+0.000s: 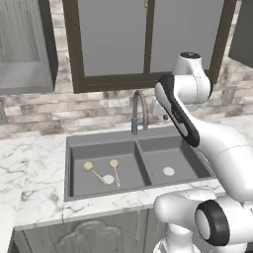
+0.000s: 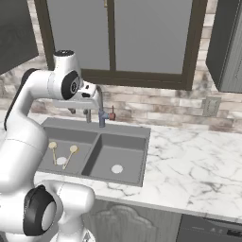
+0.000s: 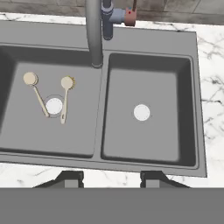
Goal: Pick up the dish brush and dish brush from the sink, and place them back in the cabinet, and close the cabinet door.
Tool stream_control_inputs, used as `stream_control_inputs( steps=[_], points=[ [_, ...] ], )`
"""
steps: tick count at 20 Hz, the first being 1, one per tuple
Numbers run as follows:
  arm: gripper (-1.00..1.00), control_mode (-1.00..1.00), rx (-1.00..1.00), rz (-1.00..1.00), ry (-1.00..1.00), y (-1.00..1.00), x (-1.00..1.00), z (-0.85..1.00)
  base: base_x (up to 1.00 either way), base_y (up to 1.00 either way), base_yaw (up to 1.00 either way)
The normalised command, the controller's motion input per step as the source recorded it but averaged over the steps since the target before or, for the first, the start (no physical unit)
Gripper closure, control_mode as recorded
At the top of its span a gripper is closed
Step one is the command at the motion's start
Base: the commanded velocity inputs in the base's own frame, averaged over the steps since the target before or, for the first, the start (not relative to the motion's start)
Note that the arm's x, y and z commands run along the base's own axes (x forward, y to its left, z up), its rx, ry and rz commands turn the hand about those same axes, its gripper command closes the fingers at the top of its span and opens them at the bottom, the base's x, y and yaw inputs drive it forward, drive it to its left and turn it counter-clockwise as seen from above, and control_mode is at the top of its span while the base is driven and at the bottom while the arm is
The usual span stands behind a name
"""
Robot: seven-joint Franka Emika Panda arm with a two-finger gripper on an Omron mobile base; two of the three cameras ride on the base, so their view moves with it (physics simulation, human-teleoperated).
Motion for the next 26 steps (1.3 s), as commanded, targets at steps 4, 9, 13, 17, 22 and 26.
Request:
stream_control_inputs(
  steps=[4, 9, 13, 17, 22, 26],
  points=[
    [-1.00, -1.00, 0.00, 0.00, 0.00, 0.11, 0.00, 0.00, 0.00, 0.00, 0.00],
    [-1.00, -1.00, 0.00, 0.00, 0.00, 0.34, 0.00, 0.00, 0.00, 0.00, 0.00],
    [-1.00, -1.00, 0.00, 0.00, 0.00, 0.44, 0.00, 0.00, 0.00, 0.00, 0.00],
    [-1.00, -1.00, 0.00, 0.00, 0.00, 0.41, 0.00, -0.01, 0.00, 0.00, 0.00],
    [-1.00, -1.00, 0.00, 0.00, 0.01, 0.46, 0.02, -0.07, 0.00, 0.00, 0.00],
    [-1.00, -1.00, 0.02, 0.00, 0.03, 0.38, 0.06, -0.18, 0.00, 0.00, 0.00]
  ],
)
